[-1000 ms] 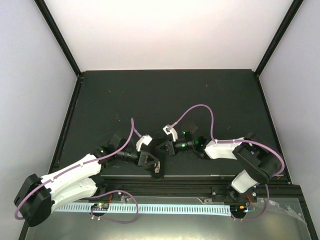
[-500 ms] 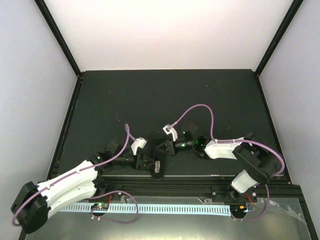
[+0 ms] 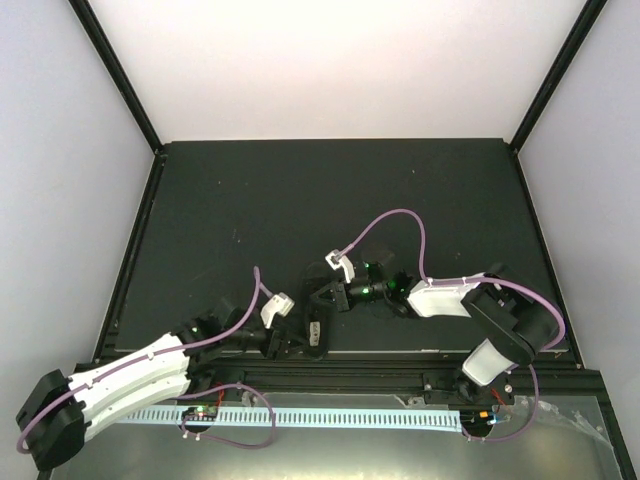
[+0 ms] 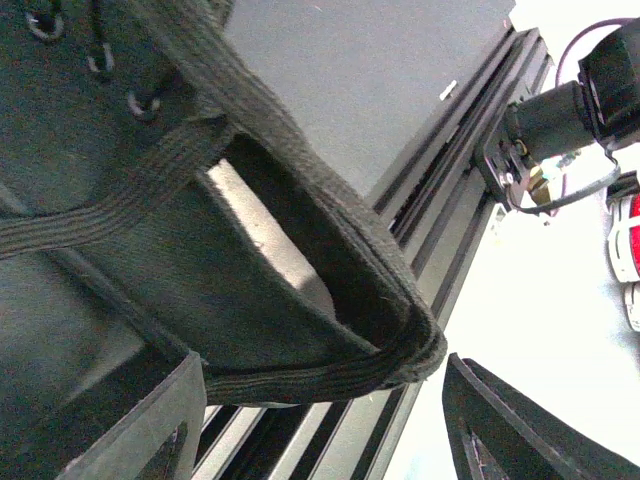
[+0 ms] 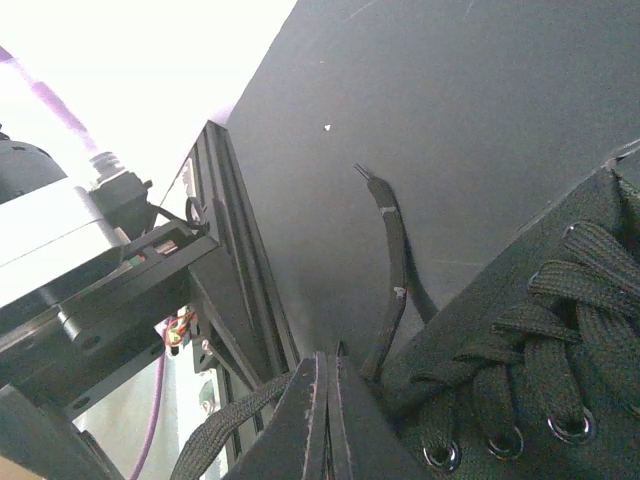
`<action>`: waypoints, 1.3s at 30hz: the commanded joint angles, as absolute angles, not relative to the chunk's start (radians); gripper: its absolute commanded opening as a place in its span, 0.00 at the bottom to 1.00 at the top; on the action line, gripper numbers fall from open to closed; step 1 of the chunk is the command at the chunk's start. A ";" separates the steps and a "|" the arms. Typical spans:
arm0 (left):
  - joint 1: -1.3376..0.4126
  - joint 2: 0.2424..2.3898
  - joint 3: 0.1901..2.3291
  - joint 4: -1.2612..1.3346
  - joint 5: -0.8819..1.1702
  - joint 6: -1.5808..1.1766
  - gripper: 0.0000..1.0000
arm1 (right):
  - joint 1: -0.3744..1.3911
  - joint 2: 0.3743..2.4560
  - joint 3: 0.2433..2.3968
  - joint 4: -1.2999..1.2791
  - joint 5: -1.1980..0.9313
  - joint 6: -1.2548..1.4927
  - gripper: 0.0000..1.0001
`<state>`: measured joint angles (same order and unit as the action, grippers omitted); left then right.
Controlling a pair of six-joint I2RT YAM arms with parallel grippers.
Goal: Tie the shoes
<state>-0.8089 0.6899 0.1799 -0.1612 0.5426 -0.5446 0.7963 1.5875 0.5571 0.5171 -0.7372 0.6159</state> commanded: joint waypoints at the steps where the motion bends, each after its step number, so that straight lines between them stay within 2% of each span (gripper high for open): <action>1: -0.841 0.712 0.188 -0.123 0.543 -0.512 0.66 | 0.801 1.592 0.575 0.549 -0.735 0.617 0.02; 6: -0.870 0.747 0.198 -0.126 0.518 -0.505 0.59 | 0.802 1.589 0.574 0.549 -0.733 0.618 0.02; 12: -0.884 0.761 0.220 -0.127 0.485 -0.494 0.43 | 0.801 1.589 0.573 0.549 -0.733 0.619 0.02; 23: -0.889 0.843 0.274 -0.128 0.483 -0.454 0.39 | 0.801 1.584 0.568 0.547 -0.733 0.618 0.02; 31: -0.890 0.785 0.310 -0.157 0.477 -0.471 0.03 | 0.802 1.574 0.566 0.542 -0.723 0.619 0.02; 39: -0.890 0.665 0.363 -0.230 0.553 -0.586 0.02 | 0.802 1.570 0.574 0.529 -0.723 0.612 0.02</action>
